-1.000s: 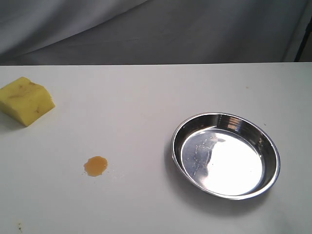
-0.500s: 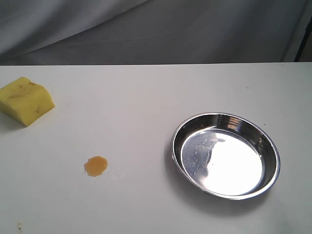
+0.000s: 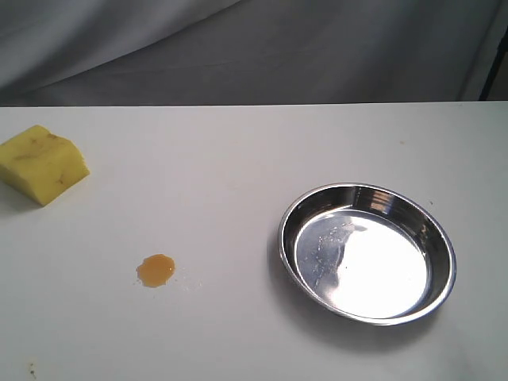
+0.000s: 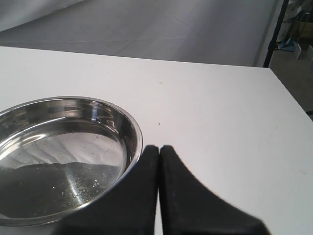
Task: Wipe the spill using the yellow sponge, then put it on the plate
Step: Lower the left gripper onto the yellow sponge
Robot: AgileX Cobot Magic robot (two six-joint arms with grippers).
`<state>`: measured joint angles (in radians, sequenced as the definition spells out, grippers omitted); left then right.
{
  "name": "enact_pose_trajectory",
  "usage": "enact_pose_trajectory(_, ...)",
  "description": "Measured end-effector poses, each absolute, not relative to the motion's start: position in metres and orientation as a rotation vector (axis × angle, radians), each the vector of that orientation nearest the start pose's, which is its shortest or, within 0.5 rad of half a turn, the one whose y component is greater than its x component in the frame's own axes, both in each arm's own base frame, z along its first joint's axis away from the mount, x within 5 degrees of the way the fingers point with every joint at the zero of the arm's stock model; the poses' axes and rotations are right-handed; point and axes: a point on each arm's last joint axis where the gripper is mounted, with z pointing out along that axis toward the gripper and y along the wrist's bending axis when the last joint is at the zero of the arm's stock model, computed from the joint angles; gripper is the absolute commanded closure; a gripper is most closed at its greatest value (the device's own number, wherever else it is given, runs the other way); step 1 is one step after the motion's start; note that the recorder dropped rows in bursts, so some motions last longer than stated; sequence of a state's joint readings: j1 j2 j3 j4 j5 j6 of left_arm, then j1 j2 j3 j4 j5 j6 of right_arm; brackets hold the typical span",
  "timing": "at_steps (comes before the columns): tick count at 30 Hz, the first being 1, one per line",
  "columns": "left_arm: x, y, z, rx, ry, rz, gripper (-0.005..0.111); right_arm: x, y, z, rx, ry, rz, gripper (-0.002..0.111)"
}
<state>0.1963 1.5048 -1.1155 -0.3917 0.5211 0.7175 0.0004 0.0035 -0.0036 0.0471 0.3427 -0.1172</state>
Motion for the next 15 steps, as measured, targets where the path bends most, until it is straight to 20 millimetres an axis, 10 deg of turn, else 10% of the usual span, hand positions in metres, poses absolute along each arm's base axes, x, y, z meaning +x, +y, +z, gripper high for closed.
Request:
enact_pose_trajectory(9,0.349,0.041,0.247,0.572,2.446,0.027,0.090,0.054,0.001,0.183,-0.078,1.824,-0.037,0.108)
enact_pose_trajectory(15,0.358,0.036,0.231,0.627,2.445,0.046,0.041,0.054,0.001,0.183,-0.078,1.824,-0.037,0.108)
